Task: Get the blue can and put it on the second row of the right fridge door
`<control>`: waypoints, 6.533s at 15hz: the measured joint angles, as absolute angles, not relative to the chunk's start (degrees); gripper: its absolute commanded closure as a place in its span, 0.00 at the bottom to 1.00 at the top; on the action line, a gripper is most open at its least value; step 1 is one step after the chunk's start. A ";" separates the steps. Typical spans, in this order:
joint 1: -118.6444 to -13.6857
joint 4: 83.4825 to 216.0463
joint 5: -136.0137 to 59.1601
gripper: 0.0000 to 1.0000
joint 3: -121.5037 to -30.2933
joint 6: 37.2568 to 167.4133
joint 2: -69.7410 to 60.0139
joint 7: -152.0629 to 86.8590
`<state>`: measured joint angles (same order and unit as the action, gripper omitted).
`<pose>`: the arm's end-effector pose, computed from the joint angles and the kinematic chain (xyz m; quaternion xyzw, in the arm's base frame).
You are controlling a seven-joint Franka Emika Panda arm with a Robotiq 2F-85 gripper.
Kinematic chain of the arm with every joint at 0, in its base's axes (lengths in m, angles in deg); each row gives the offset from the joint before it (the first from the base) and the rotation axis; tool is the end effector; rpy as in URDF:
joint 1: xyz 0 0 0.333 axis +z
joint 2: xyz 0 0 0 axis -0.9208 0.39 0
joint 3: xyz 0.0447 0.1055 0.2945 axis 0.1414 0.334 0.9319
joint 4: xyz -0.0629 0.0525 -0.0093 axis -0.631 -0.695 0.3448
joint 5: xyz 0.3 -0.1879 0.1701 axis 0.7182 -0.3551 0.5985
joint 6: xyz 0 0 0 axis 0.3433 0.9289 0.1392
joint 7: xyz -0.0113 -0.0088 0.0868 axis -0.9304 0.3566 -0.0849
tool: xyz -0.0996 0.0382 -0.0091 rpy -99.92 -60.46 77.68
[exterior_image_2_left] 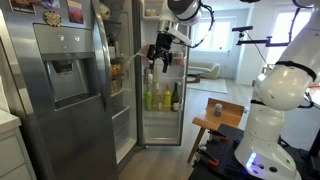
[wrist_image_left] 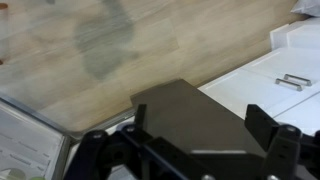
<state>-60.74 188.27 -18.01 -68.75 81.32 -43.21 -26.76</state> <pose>0.4360 0.0939 0.5118 -0.9884 0.0651 -0.0163 0.1360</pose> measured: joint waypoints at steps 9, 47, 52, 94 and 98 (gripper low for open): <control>-63.20 188.60 -19.37 0.00 -68.72 86.31 -42.49 -24.62; -101.14 209.77 -44.60 0.00 -84.19 126.22 -35.29 -7.38; -108.02 208.51 -54.57 0.00 -84.20 132.35 -28.02 -0.71; -98.39 166.28 -38.15 0.00 -102.77 119.73 19.38 -3.13; -100.30 163.64 -36.11 0.00 -103.40 118.14 21.67 -6.21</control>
<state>-100.30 163.64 -36.11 -103.40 118.14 21.67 -6.21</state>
